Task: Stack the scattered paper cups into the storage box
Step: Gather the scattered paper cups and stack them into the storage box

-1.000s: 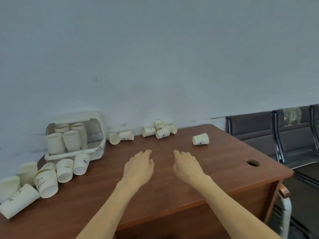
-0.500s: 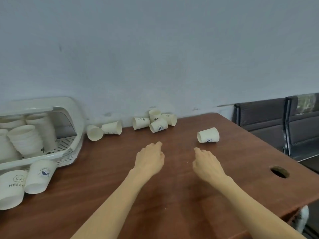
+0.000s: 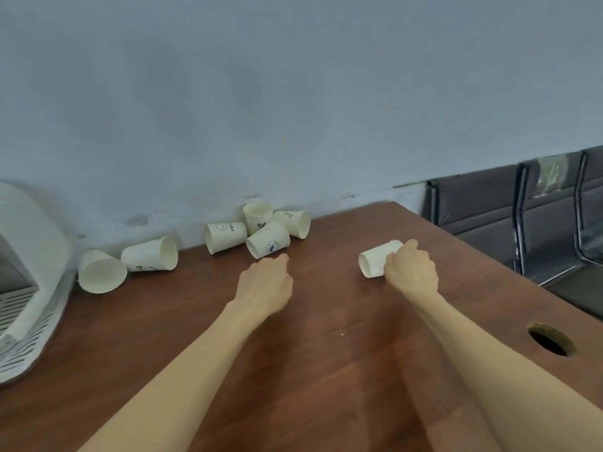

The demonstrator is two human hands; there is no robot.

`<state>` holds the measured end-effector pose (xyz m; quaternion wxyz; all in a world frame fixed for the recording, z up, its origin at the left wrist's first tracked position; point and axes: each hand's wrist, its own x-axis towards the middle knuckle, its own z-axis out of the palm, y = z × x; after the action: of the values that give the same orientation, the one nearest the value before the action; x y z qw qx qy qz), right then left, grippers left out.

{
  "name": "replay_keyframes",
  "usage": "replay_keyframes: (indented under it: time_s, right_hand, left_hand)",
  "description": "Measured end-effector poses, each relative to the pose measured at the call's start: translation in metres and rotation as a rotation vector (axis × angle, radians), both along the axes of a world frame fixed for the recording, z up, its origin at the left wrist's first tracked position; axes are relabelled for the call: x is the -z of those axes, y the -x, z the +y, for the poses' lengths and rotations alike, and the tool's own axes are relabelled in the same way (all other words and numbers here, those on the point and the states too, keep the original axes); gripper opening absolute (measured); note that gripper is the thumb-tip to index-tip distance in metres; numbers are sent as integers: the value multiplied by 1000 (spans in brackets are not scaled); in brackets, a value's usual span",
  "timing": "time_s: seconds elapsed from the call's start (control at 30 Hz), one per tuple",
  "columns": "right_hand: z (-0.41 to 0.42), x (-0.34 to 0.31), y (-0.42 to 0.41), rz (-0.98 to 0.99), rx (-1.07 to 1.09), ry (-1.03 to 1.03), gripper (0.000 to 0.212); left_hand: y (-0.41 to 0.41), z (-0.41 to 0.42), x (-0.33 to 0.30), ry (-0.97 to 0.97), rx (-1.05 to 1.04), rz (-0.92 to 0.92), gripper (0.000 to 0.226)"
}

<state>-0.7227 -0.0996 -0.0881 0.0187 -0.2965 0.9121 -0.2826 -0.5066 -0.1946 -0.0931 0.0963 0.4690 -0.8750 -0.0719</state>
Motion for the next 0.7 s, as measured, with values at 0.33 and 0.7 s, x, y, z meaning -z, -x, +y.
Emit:
replay_keyframes:
  time_s: [0.33,0.7]
  right_hand:
    - [-43,12,8,-156,53,50,44]
    - [-48,15,-31,190,-329,-33,19]
  left_hand:
    - [33,-72,9,98,30,-26,26]
    - [69,-117,6,167,75,-223,57]
